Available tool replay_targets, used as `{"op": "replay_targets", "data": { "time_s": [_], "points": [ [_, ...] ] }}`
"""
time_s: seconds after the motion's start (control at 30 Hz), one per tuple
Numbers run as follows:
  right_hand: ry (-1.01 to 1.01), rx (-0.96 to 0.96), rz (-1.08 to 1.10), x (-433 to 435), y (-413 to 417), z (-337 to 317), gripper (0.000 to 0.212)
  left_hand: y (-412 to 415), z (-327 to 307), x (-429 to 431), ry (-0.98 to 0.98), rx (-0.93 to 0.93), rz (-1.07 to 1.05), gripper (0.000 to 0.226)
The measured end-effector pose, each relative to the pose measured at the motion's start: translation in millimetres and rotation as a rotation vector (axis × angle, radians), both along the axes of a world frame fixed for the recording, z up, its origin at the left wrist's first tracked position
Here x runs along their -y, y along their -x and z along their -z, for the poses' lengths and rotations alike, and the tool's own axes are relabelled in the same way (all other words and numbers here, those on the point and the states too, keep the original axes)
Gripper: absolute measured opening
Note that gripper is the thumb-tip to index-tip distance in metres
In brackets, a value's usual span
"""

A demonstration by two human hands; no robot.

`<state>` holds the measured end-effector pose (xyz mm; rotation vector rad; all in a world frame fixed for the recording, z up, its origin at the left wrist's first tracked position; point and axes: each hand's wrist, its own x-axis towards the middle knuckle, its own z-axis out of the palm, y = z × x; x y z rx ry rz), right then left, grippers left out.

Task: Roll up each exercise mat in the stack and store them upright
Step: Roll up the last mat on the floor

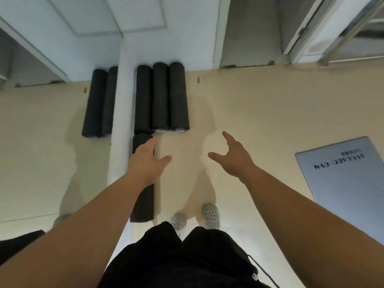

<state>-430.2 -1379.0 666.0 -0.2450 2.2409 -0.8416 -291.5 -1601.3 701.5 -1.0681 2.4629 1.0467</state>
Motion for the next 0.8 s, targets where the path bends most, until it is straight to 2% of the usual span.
{"op": "replay_targets", "data": {
  "time_s": [0.13,0.33,0.5,0.63,0.8],
  "points": [
    [-0.015,-0.022,0.170,-49,-37,-37,0.093,20,-27,-20,-0.088,-0.064,0.088,0.076],
    [-0.064,0.014,0.548,-155,-144,-67,0.095,42,-31,-102,-0.087,0.076,0.475,0.083],
    [-0.139,-0.026,0.889,-283,-245,-86,0.094,29,-36,-244,-0.094,0.071,0.843,0.084],
    [-0.113,-0.077,1.188,-400,-338,-86,0.092,3,-37,-381,0.010,0.101,1.137,0.085],
    [-0.076,-0.025,1.389,-541,-450,-69,0.091,-43,-28,-556,0.072,0.115,1.283,0.091]
  ]
}}
